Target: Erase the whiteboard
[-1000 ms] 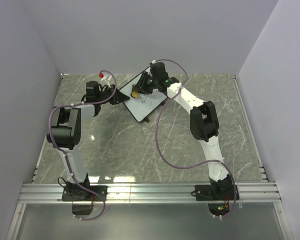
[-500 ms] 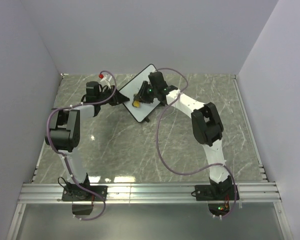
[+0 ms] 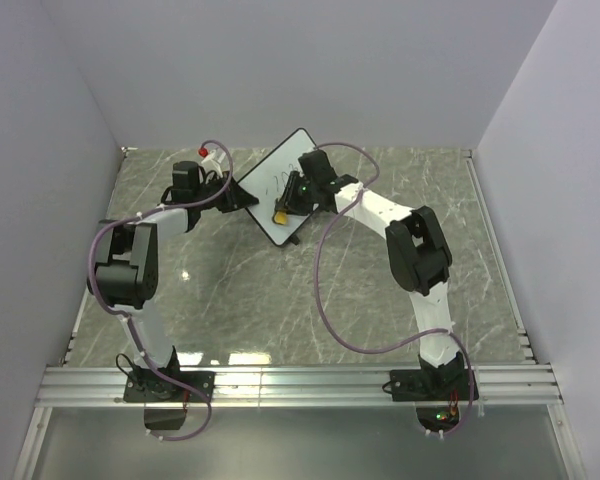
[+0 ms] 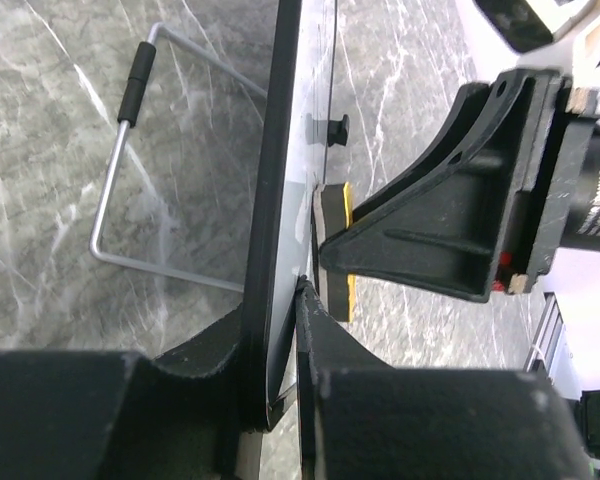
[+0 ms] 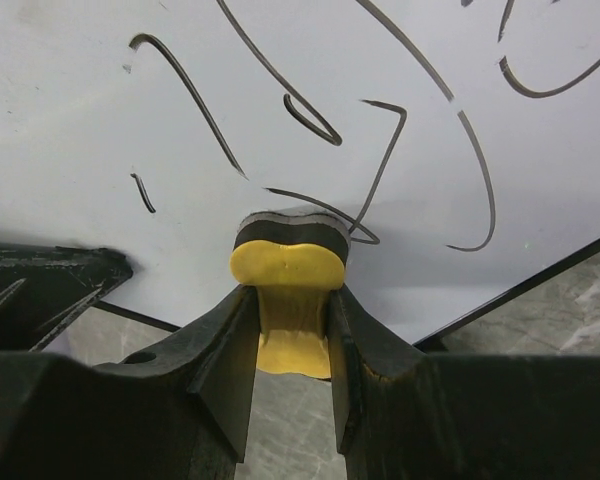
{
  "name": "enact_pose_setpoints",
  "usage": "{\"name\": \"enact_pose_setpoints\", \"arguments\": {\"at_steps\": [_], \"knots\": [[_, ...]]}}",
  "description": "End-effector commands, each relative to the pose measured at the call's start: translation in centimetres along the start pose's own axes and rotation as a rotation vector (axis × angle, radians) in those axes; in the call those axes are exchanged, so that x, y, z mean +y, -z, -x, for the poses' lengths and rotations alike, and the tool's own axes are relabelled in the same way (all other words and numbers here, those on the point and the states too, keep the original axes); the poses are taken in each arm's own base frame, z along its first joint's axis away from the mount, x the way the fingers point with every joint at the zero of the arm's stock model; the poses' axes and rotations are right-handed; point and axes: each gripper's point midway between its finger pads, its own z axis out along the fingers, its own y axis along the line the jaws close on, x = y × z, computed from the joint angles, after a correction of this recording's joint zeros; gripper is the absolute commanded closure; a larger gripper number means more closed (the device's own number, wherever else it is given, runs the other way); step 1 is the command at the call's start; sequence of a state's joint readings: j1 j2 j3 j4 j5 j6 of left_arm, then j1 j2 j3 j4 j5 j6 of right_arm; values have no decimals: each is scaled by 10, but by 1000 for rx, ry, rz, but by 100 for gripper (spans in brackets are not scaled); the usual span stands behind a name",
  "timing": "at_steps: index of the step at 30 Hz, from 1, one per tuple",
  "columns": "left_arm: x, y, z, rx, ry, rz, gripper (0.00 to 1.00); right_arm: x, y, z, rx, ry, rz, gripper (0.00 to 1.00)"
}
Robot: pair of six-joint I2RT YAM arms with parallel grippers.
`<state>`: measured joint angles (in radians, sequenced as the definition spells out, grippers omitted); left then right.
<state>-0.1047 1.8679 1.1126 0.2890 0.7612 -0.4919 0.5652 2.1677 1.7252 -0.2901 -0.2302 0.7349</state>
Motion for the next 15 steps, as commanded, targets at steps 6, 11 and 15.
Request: {"name": "enact_pose_setpoints", "arguments": {"at_steps": [6, 11, 15], "knots": [[11, 2, -77, 224, 54, 29, 100, 79, 18, 35, -49, -9, 147, 100], [5, -1, -87, 242, 76, 5, 100, 103, 12, 50, -65, -7, 171, 100], [1, -2, -84, 244, 90, -7, 100, 77, -11, 42, -30, -30, 78, 100]]}}
